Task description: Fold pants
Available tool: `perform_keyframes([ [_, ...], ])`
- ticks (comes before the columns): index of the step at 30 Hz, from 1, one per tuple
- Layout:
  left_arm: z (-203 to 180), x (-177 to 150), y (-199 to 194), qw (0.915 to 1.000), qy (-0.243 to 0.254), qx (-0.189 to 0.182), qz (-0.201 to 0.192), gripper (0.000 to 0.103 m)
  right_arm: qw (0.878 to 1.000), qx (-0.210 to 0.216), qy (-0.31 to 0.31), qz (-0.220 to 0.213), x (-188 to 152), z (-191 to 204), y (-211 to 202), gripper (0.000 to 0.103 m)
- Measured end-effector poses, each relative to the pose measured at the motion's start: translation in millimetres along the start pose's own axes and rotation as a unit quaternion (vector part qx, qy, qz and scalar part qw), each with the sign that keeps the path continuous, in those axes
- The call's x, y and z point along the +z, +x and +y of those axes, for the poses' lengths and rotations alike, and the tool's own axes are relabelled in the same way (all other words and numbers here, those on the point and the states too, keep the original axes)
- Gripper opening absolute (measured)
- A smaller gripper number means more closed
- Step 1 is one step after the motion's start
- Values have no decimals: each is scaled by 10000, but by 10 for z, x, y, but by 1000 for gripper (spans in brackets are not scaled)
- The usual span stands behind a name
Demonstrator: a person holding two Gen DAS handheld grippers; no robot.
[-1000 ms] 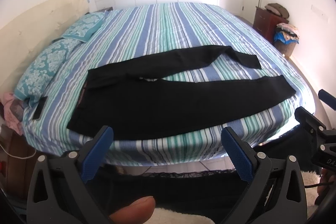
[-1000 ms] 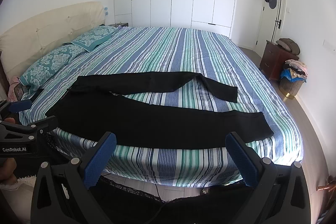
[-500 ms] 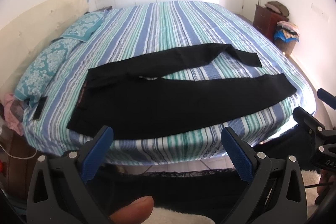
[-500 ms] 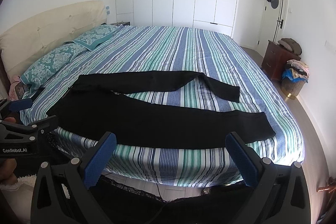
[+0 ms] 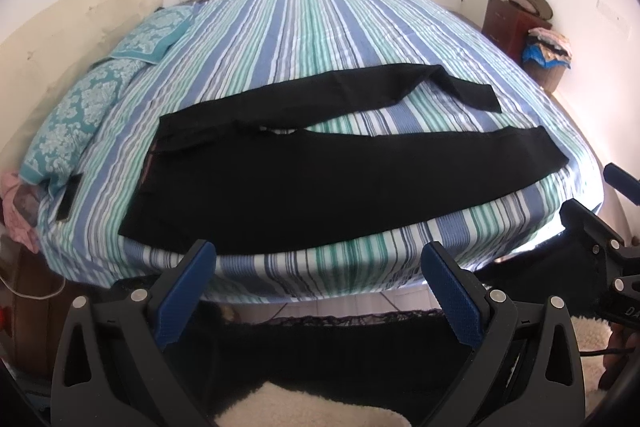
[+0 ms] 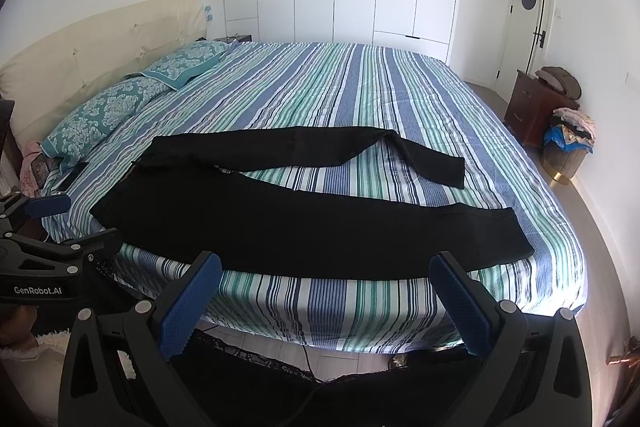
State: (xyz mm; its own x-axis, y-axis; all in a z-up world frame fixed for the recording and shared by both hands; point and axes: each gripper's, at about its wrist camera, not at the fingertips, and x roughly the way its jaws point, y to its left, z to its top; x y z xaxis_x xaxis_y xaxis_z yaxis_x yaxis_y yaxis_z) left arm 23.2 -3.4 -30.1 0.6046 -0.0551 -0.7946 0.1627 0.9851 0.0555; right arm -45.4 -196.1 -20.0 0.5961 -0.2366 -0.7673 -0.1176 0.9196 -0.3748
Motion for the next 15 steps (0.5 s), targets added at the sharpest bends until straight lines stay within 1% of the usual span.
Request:
perform_keyframes([
  [4, 81, 75, 70, 9999, -98, 66, -78, 102, 9999, 110, -10, -16, 25, -10, 69, 103],
  [6, 123, 142, 161, 9998, -159, 116, -56, 102, 9996, 73, -33, -271, 65, -58, 42, 103],
  [8, 153, 220, 287, 9996, -220, 155, 39, 102, 9987, 164, 58, -488, 95, -169, 57, 103],
  [9, 162, 246, 347, 9995, -250, 163, 86, 102, 9984, 309, 214, -414, 94, -265, 144, 103],
  [10, 174, 285, 421, 9993, -297, 173, 158, 102, 9976, 553, 398, -134, 91, -379, 310, 103],
  [11, 185, 314, 481, 9990, -336, 179, 222, 102, 9945, 824, 590, 269, 92, -496, 532, 103],
  [12, 189, 344, 548, 9987, -369, 189, 310, 102, 9878, 1105, 881, 660, 80, -671, 776, 103],
  [13, 191, 361, 598, 9984, -393, 194, 356, 102, 9804, 1281, 1222, 868, 71, -894, 983, 103],
  [15, 182, 384, 711, 9978, -427, 237, 437, 102, 9700, 1356, 1866, 771, 134, -1447, 1329, 103],
])
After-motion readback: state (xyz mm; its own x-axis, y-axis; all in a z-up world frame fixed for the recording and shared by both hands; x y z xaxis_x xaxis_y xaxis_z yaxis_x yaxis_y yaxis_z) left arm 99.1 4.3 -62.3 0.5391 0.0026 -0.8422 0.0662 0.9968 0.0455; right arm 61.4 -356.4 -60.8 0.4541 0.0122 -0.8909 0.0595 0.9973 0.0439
